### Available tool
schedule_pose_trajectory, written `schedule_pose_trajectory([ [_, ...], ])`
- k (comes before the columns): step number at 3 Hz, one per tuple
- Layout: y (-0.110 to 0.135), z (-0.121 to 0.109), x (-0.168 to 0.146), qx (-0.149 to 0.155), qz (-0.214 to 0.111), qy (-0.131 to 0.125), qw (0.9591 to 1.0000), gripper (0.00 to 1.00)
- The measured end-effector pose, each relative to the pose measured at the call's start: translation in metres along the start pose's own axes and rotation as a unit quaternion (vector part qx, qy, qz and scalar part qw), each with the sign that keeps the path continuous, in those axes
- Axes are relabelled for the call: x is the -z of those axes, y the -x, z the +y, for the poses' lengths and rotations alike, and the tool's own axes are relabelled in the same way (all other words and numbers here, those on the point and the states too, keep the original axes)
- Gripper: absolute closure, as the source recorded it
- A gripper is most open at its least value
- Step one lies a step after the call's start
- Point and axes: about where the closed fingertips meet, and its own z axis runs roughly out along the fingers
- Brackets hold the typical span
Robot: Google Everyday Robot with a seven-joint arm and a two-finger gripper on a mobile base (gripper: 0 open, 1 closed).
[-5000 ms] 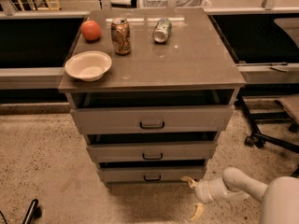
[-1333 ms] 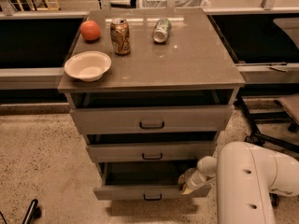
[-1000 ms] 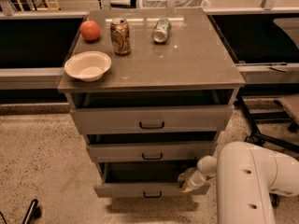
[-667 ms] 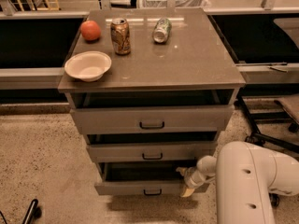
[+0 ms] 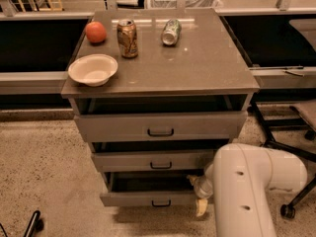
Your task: Open bottom drawer
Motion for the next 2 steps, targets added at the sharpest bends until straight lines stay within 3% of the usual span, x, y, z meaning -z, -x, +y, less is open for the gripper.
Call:
schedule_pose_trajectory([
  [1,-0.008,0.032,-0.003,-0.025,0.037,0.055,0.9975,0.16],
  [2,0.002,0.062,0.003,-0.021,0.054,0.09,0.9943,0.21],
])
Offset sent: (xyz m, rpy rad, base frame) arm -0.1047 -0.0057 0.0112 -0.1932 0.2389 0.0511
